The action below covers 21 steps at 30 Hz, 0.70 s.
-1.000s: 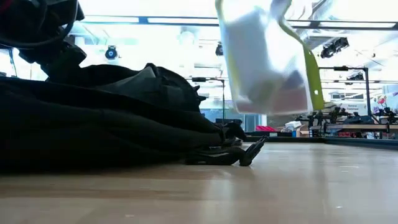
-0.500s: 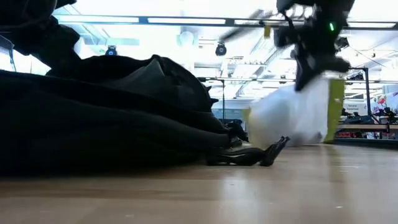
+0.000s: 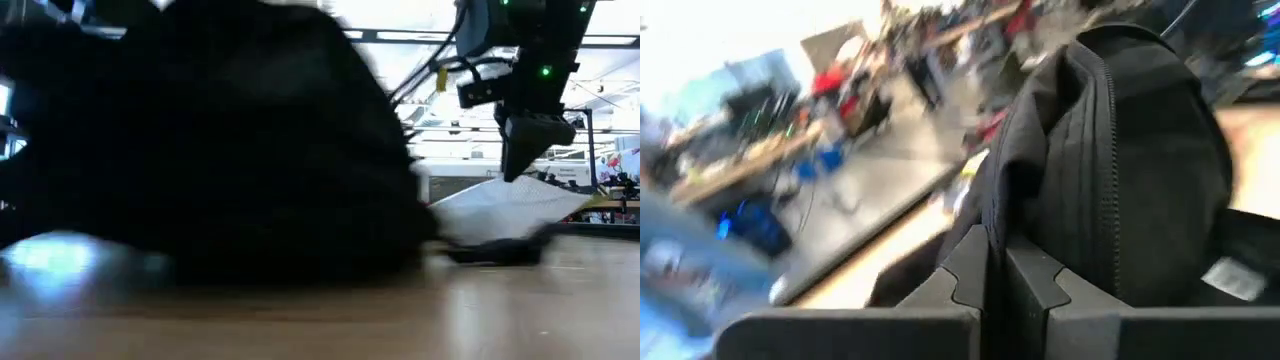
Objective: Unpack backpack
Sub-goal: Remove the transparent zip bag from the backpack, then open the transparent zip bag
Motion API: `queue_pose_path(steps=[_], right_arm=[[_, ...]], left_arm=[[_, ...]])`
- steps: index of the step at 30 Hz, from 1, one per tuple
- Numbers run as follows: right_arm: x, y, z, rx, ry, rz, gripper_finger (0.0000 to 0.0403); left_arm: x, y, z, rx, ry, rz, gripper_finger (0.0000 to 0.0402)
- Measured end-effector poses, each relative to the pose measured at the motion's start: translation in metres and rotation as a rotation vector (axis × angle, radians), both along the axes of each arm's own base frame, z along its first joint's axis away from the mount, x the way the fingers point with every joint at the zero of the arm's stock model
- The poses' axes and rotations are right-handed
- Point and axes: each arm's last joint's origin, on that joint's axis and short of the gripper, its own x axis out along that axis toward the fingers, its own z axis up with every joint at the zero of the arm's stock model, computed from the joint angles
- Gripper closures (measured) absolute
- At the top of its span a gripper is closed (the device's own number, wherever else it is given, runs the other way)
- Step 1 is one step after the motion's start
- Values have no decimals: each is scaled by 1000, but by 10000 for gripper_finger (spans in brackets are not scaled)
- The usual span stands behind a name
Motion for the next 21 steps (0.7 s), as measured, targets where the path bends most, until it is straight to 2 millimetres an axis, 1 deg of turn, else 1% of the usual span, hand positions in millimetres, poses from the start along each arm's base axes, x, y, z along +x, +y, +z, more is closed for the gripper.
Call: queue_pose_path(steps=[1,5,8,11,14,17,21], right_arm=[[1,4,1,-28,-29,10,270],[-2,26,3,-232,-177,57,270],[-1,44,2,-288,-304,112,270],[8,60,3,-227,-407,181,270],[21,73,6,-67,-480,279,270],[31,81,9,52,-548,356,270],[41,88,3,89,-568,419,270]], left_arm=[[3,-3,7,22,10,-10,402],[13,-14,35,94,85,-29,401],[16,-20,49,131,132,-44,402],[15,-26,58,128,176,-60,402],[9,-35,61,82,262,-87,401],[0,-41,56,22,327,-106,402],[-8,-46,41,-110,422,-70,401]])
